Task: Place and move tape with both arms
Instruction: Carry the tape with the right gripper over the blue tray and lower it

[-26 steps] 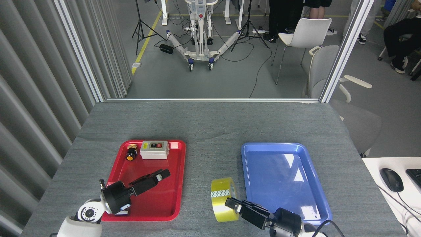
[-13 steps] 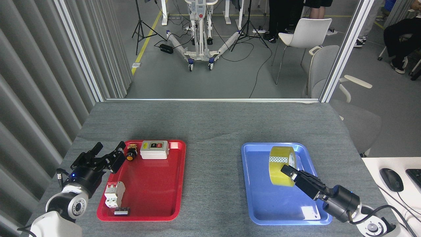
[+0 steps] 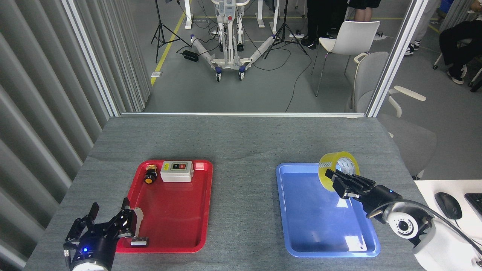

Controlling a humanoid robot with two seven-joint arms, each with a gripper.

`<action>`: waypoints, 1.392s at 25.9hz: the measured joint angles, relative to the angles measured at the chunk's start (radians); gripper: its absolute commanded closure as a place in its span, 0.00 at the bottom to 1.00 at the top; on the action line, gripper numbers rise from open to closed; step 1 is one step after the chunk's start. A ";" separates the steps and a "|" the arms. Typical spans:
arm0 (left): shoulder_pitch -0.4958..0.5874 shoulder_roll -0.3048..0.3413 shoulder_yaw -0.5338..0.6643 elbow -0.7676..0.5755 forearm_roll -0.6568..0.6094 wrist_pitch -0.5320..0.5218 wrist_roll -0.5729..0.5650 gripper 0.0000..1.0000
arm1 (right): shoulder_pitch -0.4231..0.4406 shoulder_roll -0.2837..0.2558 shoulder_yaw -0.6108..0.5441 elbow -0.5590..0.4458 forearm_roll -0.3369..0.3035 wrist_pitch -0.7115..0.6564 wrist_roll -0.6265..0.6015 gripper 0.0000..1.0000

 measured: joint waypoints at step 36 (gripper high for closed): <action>0.104 -0.052 -0.205 0.037 0.016 -0.067 0.304 0.00 | -0.196 0.194 0.257 0.250 -0.063 0.459 0.272 0.96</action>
